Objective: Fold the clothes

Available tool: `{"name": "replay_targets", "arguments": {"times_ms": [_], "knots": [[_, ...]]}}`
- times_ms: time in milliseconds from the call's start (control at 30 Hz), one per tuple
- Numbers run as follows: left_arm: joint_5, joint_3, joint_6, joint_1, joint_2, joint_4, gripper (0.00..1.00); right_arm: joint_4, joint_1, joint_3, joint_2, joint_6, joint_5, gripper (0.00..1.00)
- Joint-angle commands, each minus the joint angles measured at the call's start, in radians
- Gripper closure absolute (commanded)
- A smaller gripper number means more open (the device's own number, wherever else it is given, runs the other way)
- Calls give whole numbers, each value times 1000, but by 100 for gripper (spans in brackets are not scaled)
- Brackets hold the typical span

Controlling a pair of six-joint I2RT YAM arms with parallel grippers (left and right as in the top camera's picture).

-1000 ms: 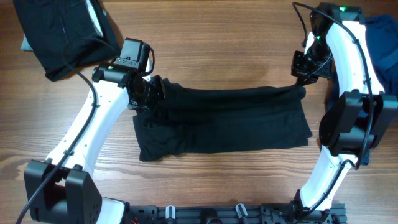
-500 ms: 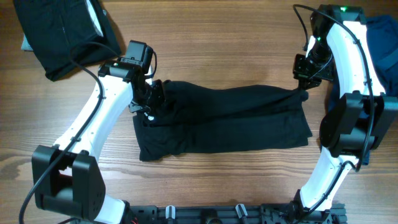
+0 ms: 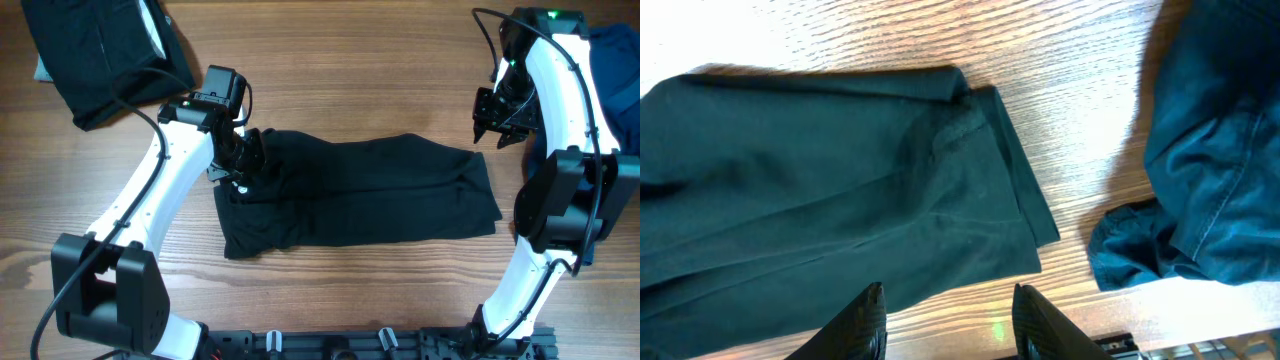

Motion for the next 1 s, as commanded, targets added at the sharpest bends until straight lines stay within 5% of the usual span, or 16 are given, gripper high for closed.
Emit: {"name": "replay_targets", "arguments": {"times_ms": [0,200,333,700,833,900,967], "knots": [[8,9,-2,-3,5,-1,64,-2,3,-9,-42,15,26,59],[14,9,27,-5,6,-8,47,-2,13,-9,-42,-104,-113,57],[141,9,112,-7,5,-16,39,-2,40,-9,-42,-132,-187,57],[182,9,154,-135,5,53,14,31,177,-9,-41,-125,-142,53],[182,9,97,-176,6,74,19,55,175,-23,-41,-97,-143,78],[183,9,70,-190,8,71,33,56,176,-43,-41,-83,-151,94],[185,5,68,-205,12,76,51,77,177,-75,-41,-79,-190,96]]}}
